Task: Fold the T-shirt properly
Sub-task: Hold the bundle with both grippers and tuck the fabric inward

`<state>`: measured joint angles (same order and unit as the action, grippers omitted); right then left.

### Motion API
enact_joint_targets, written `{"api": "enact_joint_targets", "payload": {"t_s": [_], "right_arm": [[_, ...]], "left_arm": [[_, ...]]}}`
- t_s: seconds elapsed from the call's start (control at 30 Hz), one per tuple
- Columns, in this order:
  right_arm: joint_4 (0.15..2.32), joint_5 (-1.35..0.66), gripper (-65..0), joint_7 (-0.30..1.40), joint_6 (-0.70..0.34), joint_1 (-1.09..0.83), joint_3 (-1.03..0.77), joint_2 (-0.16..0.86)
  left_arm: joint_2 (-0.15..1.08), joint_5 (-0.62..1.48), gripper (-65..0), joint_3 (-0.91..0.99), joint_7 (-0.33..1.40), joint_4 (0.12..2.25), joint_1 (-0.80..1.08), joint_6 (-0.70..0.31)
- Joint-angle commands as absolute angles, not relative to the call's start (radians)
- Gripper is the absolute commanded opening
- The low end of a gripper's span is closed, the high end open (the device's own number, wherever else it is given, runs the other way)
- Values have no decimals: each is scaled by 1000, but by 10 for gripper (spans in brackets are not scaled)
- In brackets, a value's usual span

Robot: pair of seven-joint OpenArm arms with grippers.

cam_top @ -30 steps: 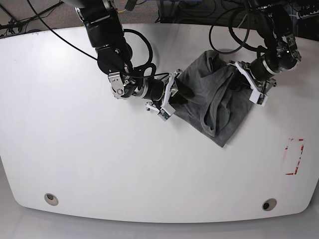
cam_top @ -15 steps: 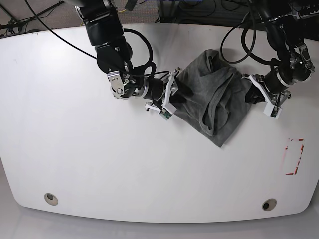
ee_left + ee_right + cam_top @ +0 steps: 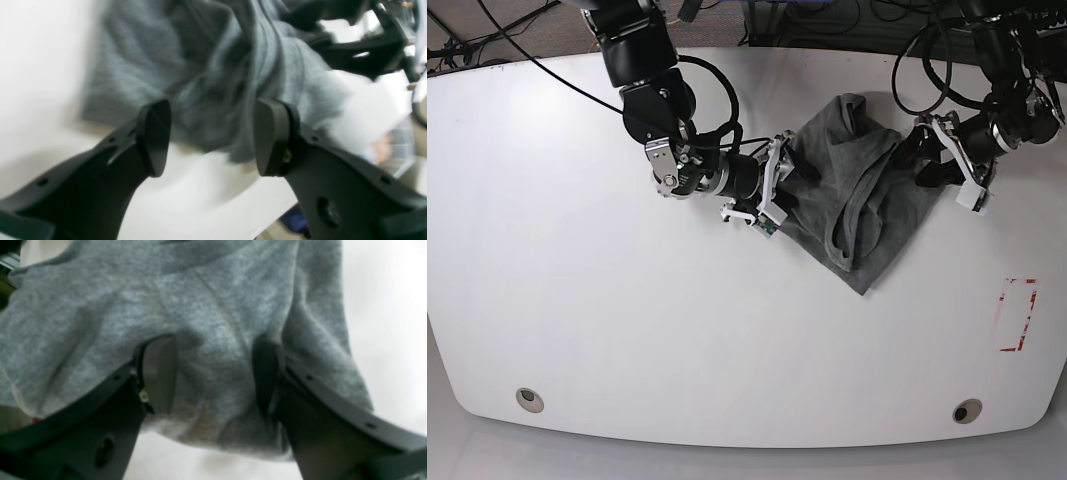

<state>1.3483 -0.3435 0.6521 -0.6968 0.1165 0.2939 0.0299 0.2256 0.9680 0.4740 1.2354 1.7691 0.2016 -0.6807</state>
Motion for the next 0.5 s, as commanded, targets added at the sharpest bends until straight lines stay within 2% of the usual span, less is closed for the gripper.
{"api": "enact_joint_targets", "payload": {"t_s": [0.0, 0.47], "right_arm": [[1365, -355, -301, 639, -698, 131, 292, 27], [1365, -355, -301, 636, -698, 131, 292, 22]], "left_arm": [[239, 990, -286, 476, 1211, 1787, 205, -679], [240, 1000, -290, 305, 1211, 1695, 216, -682]]}}
